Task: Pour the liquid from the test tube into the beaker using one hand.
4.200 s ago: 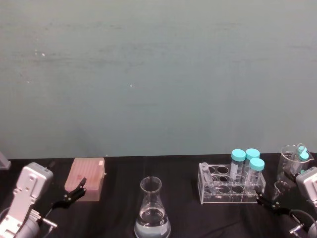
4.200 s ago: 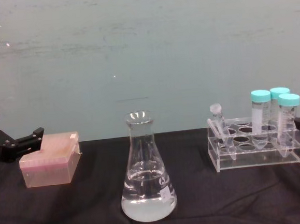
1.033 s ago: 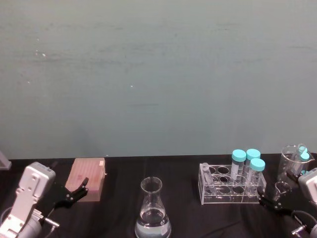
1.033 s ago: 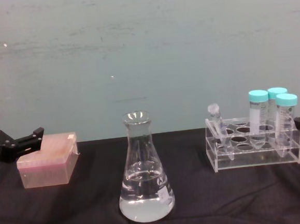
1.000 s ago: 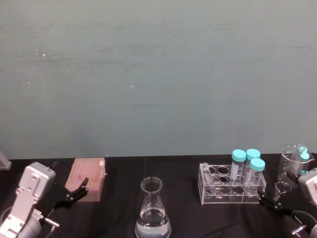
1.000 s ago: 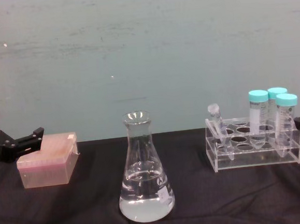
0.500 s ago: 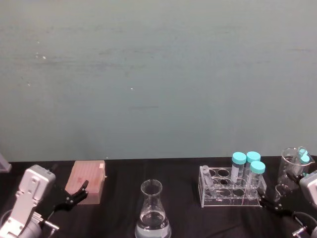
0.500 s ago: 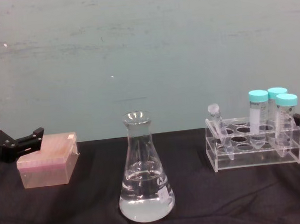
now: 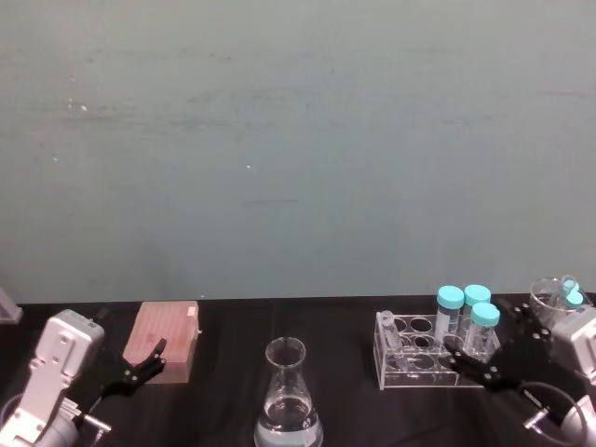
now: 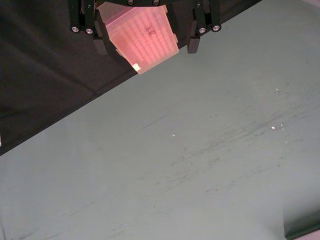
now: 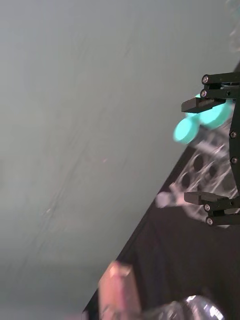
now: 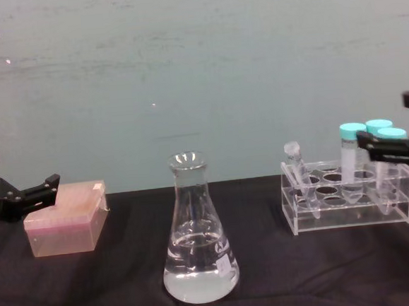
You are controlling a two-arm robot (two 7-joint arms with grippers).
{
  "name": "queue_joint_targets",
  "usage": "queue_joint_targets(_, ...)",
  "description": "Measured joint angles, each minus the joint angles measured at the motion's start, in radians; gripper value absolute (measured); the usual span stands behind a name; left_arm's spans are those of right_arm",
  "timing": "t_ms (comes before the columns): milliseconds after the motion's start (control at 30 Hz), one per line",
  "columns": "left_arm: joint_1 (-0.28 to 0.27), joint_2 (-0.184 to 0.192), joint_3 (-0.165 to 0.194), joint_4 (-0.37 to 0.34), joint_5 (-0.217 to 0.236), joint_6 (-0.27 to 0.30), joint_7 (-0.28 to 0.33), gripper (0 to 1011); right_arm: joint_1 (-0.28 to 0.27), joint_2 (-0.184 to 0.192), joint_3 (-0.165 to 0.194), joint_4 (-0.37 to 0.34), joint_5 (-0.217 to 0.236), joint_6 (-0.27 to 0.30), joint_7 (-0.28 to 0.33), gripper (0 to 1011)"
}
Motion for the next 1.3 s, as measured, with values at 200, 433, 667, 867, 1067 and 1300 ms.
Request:
queue_joint_targets(200, 0.0, 0.0, 0.0, 0.0, 0.0, 0.0, 0.0, 1000, 0.044, -0.037, -0.015, 0.003, 0.009, -0.019, 0.069, 1004)
queue_joint_targets(433, 0.0, 0.0, 0.0, 0.0, 0.0, 0.0, 0.0, 1000, 0.105, -0.096, -0.037, 0.035, 0.008, 0.008, 0.118, 1004)
queue_joint_targets(667, 0.0, 0.0, 0.0, 0.0, 0.0, 0.0, 0.0, 1000, 0.152, -0.147, -0.053, 0.089, -0.015, 0.065, 0.136, 1004)
queue_joint_targets(867, 0.0, 0.0, 0.0, 0.0, 0.0, 0.0, 0.0, 1000, 0.178, -0.181, -0.063, 0.145, -0.052, 0.097, 0.134, 1004)
queue_joint_targets(1067, 0.0, 0.0, 0.0, 0.0, 0.0, 0.0, 0.0, 1000, 0.2, -0.211, -0.069, 0.21, -0.087, 0.098, 0.133, 1004)
queue_joint_targets(1300, 0.0, 0.0, 0.0, 0.0, 0.0, 0.0, 0.0, 1000, 0.22, -0.238, -0.072, 0.274, -0.121, 0.078, 0.136, 1004)
